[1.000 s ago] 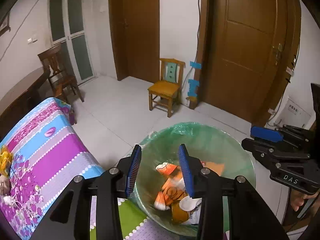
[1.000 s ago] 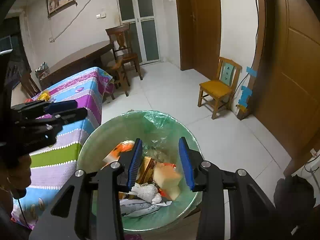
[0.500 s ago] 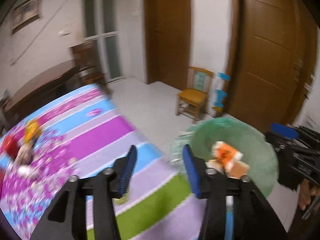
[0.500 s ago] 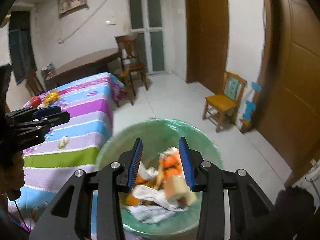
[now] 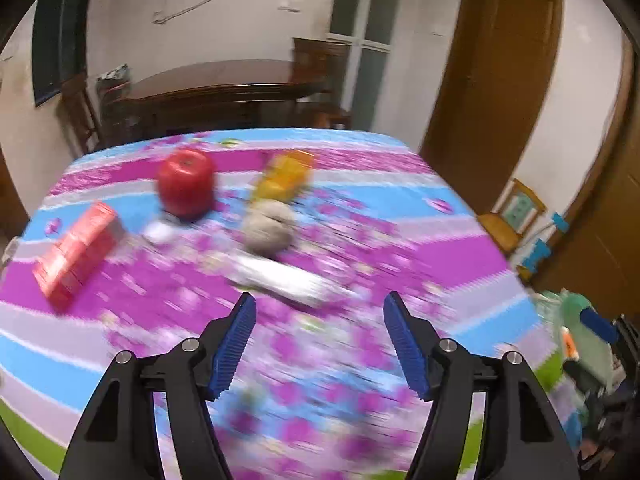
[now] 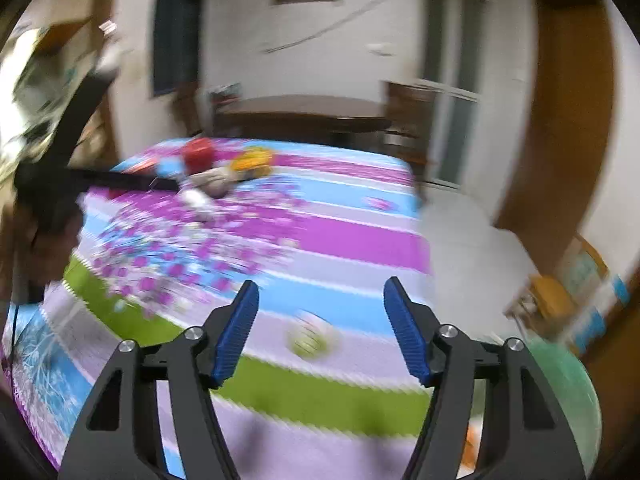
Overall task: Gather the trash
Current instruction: 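Move both open grippers back toward the table, then grasp the beige knit ball with the left gripper while the right grasps the white cloth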
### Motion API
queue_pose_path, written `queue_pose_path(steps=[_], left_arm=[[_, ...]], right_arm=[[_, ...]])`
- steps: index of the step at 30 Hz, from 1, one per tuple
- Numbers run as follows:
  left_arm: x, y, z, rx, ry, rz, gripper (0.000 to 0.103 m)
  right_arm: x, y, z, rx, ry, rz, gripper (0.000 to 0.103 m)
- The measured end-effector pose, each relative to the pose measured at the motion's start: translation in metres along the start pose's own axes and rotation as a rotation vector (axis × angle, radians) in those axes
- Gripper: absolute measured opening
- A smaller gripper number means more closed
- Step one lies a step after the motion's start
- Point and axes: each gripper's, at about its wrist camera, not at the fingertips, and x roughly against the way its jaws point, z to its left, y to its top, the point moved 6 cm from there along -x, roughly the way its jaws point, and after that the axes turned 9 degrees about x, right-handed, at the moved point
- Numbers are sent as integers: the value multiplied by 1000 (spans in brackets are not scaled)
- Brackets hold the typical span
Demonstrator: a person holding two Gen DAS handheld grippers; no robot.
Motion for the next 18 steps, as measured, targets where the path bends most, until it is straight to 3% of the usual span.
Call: queue_pose_path(steps=[4, 9, 13, 18], left_arm=[[-16, 37, 29, -78, -34, 60, 68], [-48, 66, 14, -221, -91, 140, 68], [-80, 75, 9, -249, -98, 200, 68], [-127, 67, 5, -253, -69, 267, 68]], right_arm=[[-48, 35, 49, 155, 138, 4, 67], [-101, 61, 86, 360, 226, 14, 67], [-129, 65, 89, 414, 242, 42, 67], [-129, 60, 78, 394, 279, 37, 67]])
